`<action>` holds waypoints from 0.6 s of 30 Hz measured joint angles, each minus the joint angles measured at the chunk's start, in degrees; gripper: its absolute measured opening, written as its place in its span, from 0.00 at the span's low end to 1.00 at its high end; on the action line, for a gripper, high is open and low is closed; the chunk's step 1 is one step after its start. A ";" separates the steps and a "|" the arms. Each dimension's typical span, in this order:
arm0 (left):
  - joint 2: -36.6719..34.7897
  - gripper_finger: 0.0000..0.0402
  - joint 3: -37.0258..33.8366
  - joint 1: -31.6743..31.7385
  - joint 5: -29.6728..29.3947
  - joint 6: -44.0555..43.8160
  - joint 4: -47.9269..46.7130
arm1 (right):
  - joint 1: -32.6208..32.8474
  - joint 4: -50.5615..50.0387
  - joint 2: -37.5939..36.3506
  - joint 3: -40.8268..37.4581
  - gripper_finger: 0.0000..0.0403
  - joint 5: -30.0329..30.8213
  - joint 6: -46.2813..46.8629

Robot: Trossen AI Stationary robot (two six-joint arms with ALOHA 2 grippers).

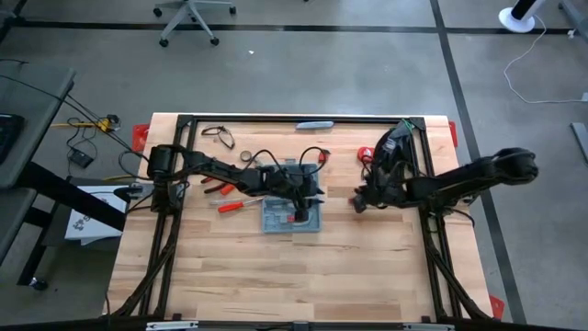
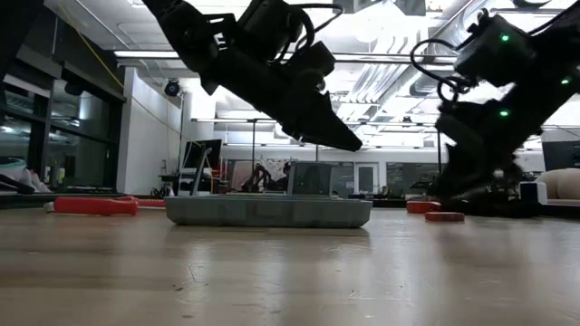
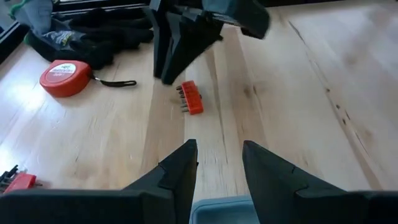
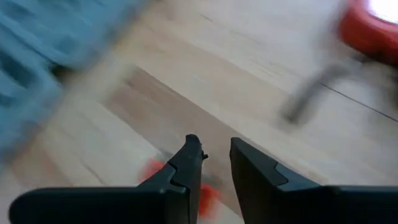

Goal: Prefit tool cases

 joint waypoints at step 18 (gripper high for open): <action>0.02 0.30 0.02 0.15 -0.40 0.46 0.27 | 1.95 7.72 -1.63 -8.92 0.01 -1.58 10.52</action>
